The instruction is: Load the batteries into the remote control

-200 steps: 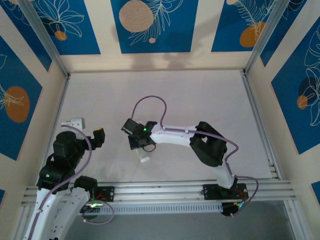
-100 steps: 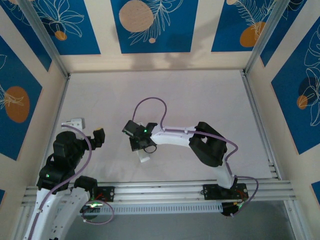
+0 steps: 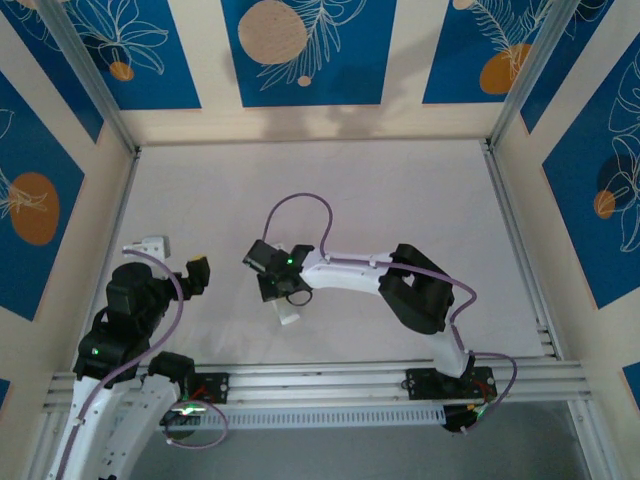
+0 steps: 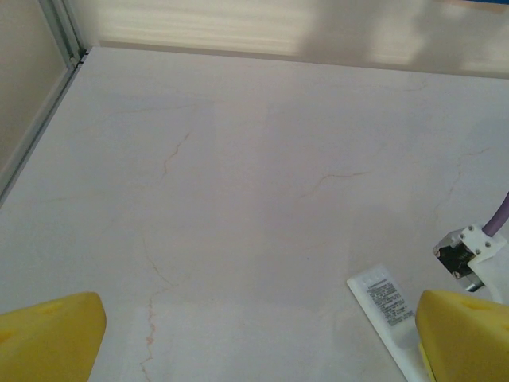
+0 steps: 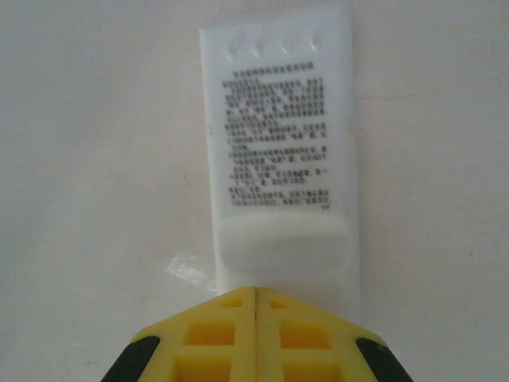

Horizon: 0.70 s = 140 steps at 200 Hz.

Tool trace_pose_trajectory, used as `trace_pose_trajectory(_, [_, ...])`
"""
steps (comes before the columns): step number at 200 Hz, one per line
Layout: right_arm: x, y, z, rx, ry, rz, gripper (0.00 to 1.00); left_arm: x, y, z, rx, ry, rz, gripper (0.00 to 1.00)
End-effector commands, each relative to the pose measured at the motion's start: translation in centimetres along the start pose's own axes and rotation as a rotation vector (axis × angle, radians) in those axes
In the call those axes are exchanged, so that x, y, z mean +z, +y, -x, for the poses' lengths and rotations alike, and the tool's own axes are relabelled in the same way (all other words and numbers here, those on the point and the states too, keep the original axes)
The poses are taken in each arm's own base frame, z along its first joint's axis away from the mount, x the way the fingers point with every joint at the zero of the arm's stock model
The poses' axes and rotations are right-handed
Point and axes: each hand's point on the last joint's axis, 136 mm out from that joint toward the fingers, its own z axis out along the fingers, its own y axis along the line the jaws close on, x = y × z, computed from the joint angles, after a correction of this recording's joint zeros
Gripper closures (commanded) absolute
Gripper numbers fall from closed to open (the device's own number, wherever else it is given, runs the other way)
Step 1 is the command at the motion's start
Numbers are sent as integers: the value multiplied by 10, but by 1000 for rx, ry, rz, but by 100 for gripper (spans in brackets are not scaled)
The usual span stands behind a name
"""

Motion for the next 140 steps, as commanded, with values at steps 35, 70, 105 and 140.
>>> trace_pose_trajectory(35, [-37, 7, 17, -8, -64, 29, 100, -2, 1, 4, 0, -22, -3, 0])
trace_pose_trajectory(70, [-45, 4, 0, -2, -58, 34, 100, -2, 1, 4, 1, -23, -2, 0])
trace_pose_trajectory(105, [-26, -7, -20, 17, -11, -5, 100, -2, 1, 4, 1, -23, -3, 0])
trace_pose_trajectory(140, [3, -14, -44, 20, 66, -46, 100, -3, 1, 4, 0, -23, -3, 0])
